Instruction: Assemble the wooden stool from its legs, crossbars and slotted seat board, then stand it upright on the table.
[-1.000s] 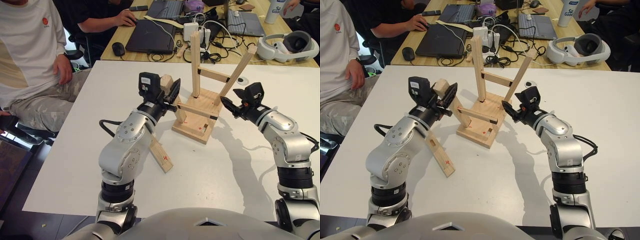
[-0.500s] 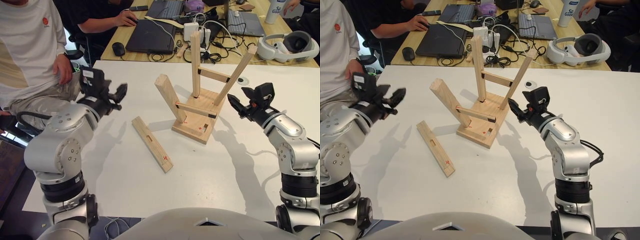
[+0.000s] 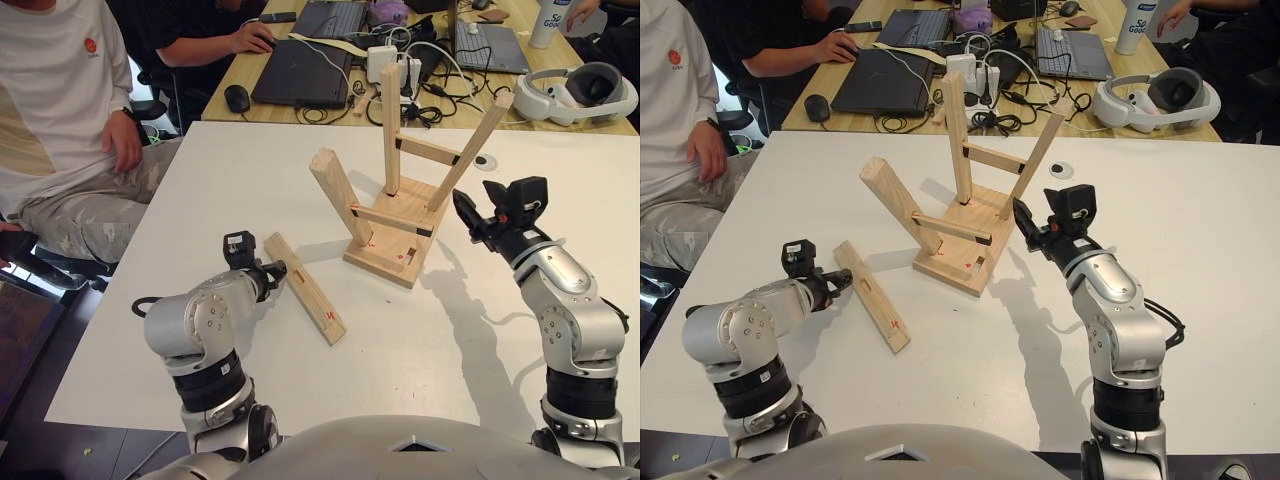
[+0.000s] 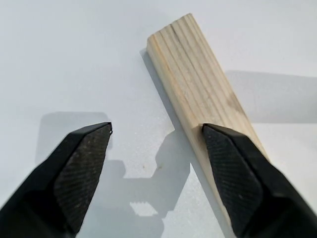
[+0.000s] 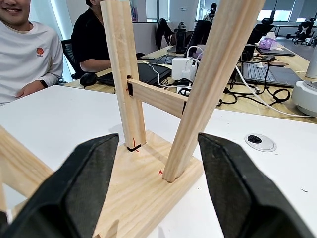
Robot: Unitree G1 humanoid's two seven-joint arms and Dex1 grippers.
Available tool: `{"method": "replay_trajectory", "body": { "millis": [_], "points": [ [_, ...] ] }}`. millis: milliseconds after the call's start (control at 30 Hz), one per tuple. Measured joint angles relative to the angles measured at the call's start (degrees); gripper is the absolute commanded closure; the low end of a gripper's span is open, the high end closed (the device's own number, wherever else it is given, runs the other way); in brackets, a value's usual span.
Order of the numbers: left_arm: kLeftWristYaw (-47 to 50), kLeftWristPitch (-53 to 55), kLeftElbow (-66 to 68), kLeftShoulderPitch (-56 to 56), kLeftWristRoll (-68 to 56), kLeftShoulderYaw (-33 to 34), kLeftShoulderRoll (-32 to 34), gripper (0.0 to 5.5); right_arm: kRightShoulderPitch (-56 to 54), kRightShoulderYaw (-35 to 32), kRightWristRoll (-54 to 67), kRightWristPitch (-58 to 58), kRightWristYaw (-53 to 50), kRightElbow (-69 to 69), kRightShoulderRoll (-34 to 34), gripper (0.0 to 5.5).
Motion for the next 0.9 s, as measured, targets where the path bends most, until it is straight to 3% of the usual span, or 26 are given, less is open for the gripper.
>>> {"method": "replay_trajectory", "body": {
  "millis": [167,333,567,733,900],
  "points": [
    [1.2,0.4,2.1,-5.2,0.6,3.7,-7.6,2.10,-0.3,1.1,0.0,-0.1,-1.7,-0.1,1.7,2.51],
    [1.8,0.4,4.8,-8.7,-1.5,8.0,-8.4,2.10,-0.1,1.0,0.0,-0.1,-3.0,-0.4,2.8,2.51],
    [1.6,-0.8,8.1,-7.0,-8.3,1.2,-7.6,2.10,0.4,-0.5,0.7,-0.1,-4.6,-0.4,4.0,2.51],
    [2.1,-1.0,9.2,-6.4,-9.7,-7.4,-0.9,2.10,0.4,-1.0,0.7,-0.1,-5.7,-0.5,4.8,2.51],
    [2.2,-0.3,9.8,-7.7,-9.5,-9.1,2.7,1.38,0.5,-1.3,0.7,-0.3,-7.0,-0.8,5.2,2.51]
  ]
}}
